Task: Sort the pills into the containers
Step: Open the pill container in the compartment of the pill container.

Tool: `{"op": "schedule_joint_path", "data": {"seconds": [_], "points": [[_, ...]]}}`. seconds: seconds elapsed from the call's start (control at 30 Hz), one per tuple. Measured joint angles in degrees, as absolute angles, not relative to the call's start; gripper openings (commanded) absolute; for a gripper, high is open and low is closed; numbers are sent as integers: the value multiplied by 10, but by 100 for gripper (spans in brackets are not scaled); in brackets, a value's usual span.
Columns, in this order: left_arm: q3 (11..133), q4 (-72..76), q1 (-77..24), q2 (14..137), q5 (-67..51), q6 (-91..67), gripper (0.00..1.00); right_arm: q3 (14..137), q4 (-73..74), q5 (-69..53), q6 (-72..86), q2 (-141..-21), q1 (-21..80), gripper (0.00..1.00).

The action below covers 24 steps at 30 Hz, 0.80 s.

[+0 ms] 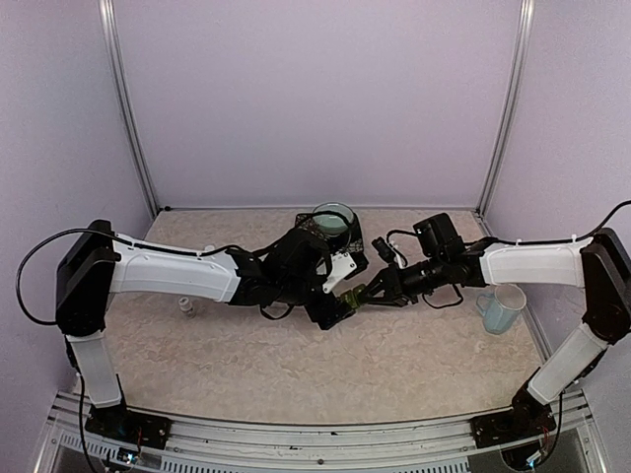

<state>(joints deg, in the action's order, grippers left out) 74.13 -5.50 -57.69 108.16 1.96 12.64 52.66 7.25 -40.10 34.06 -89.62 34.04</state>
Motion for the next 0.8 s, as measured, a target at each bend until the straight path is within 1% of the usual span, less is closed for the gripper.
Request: {"op": "schedule_joint_path", "data": {"seconds": [0.8], "points": [[730, -50, -561, 1072, 0, 108, 90, 524, 58, -385, 315, -902, 340, 5]]}}
